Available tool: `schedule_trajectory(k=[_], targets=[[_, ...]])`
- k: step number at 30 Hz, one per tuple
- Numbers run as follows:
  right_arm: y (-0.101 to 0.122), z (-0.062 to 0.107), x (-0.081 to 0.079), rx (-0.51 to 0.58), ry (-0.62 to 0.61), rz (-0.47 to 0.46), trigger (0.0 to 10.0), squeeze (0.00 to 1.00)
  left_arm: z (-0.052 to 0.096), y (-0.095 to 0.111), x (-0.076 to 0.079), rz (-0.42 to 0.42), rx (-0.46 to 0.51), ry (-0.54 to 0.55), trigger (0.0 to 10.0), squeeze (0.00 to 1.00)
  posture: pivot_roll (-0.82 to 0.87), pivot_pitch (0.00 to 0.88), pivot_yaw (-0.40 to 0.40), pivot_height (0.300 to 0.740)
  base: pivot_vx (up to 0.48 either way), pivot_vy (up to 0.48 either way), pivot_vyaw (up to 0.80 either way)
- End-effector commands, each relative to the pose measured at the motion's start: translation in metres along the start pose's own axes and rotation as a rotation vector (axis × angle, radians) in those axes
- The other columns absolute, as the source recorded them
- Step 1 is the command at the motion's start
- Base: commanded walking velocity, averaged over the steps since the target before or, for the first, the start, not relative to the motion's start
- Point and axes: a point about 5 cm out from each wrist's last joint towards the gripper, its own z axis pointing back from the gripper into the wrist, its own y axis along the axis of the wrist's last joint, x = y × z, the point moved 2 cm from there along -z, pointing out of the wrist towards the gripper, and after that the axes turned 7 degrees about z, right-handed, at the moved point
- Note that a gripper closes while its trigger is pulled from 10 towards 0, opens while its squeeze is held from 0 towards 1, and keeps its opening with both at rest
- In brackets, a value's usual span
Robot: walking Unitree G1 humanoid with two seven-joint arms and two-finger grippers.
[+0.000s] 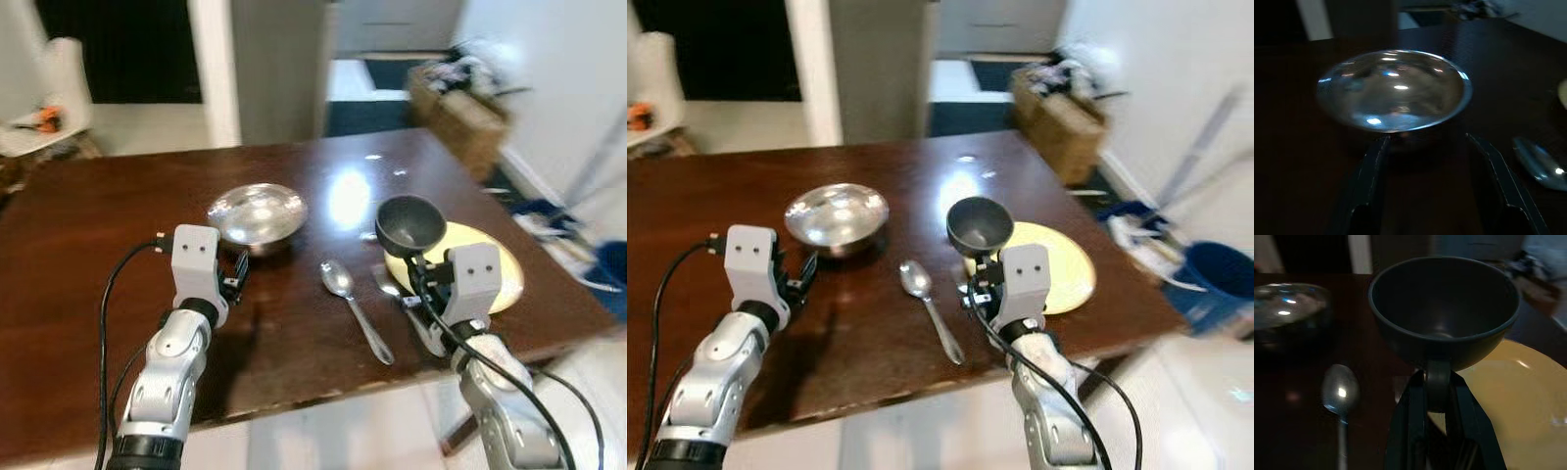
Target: Setting the table
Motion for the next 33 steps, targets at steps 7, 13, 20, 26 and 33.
schedule_trajectory(k=[7, 13, 20, 26, 33], targets=[[-0.0042, 0.0008, -0.0036, -0.012, 0.01, -0.008, 10.0, 0.0, 0.0015, -0.0064, -0.0012, 0.006, -0.02, 0.007, 10.0, 0.0, -0.09, 0.0, 0.071, 0.74, 0.0, 0.0, -0.8], [-0.0041, 0.0011, -0.0045, -0.011, 0.012, -0.008, 10.0, 0.0, 0.001, -0.007, 0.0003, 0.004, -0.023, 0.001, 10.0, 0.0, -0.09, 0.0, 0.072, 0.74, 0.0, 0.0, -0.8], [-0.0047, 0.0012, -0.0047, -0.011, 0.013, -0.006, 10.0, 0.0, 0.0019, -0.0084, 0.0022, 0.005, -0.026, -0.005, 10.0, 0.0, -0.09, 0.0, 0.073, 0.74, 0.0, 0.0, -0.8], [-0.0047, 0.0002, -0.0071, -0.009, 0.021, -0.007, 10.0, 0.0, 0.0033, -0.0096, 0.0022, 0.004, -0.03, -0.006, 10.0, 0.0, -0.08, 0.0, 0.071, 0.74, 0.0, 0.0, -0.8], [-0.0041, -0.0006, -0.0075, -0.005, 0.024, -0.007, 10.0, 0.0, 0.0027, -0.0086, 0.0035, 0.004, -0.027, -0.011, 10.0, 0.0, -0.08, 0.0, 0.072, 0.74, 0.0, 0.0, -0.8]])
